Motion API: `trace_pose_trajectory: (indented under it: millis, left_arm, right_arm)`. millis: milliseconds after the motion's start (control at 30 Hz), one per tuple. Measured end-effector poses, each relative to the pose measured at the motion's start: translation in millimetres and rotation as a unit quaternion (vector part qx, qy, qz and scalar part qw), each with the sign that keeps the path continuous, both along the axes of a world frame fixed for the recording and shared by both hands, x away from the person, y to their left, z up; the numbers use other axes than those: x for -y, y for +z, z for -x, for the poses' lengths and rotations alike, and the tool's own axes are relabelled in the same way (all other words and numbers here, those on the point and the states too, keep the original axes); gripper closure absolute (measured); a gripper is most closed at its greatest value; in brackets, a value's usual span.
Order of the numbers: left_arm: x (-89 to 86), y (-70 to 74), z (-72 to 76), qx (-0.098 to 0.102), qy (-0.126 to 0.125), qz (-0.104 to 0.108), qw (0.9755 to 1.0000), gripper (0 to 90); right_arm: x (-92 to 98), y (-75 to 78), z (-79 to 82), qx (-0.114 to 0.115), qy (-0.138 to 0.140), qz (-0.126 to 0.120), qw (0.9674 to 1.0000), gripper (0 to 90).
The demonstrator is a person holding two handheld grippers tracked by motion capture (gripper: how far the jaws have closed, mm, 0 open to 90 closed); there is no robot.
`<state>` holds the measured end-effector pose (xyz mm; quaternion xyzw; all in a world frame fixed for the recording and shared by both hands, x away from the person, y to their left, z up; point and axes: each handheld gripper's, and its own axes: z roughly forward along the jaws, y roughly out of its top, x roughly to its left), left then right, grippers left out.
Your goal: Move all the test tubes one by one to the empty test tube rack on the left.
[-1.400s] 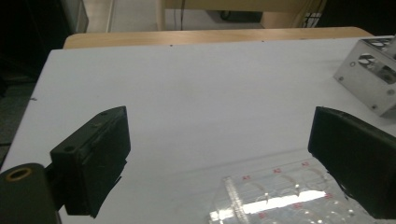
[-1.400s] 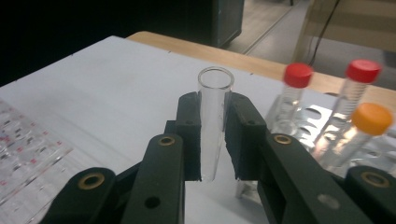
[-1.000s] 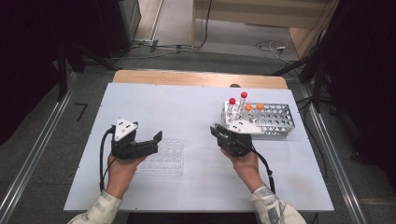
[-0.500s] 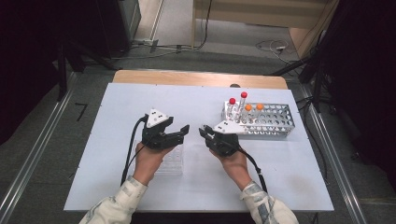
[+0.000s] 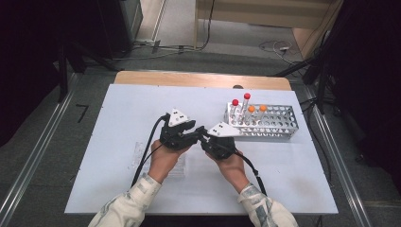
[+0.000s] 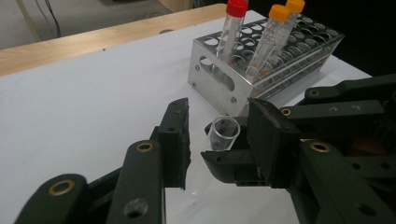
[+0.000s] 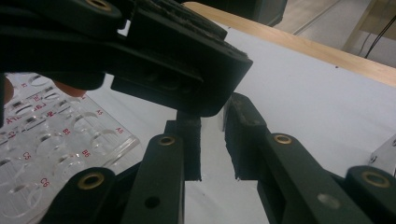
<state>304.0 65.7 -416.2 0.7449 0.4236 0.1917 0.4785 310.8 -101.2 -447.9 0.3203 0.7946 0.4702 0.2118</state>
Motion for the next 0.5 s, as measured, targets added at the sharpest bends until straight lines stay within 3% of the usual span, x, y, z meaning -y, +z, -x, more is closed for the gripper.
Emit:
trace_pose_trajectory:
  millis: [267, 500]
  left_arm:
    - [1.8, -0.1, -0.7, -0.003, -0.009, -0.006, 0.9999, 74.6]
    - [4.0, 1.0, -0.6, 0.005, -0.004, -0.02, 0.9998, 76.7]
  right_arm:
    - [-1.0, -0.3, 1.0, 0.0, 0.001, 0.002, 1.0, 73.7]
    - [-1.2, -0.6, 0.5, 0.001, 0.001, 0.003, 1.0, 73.6]
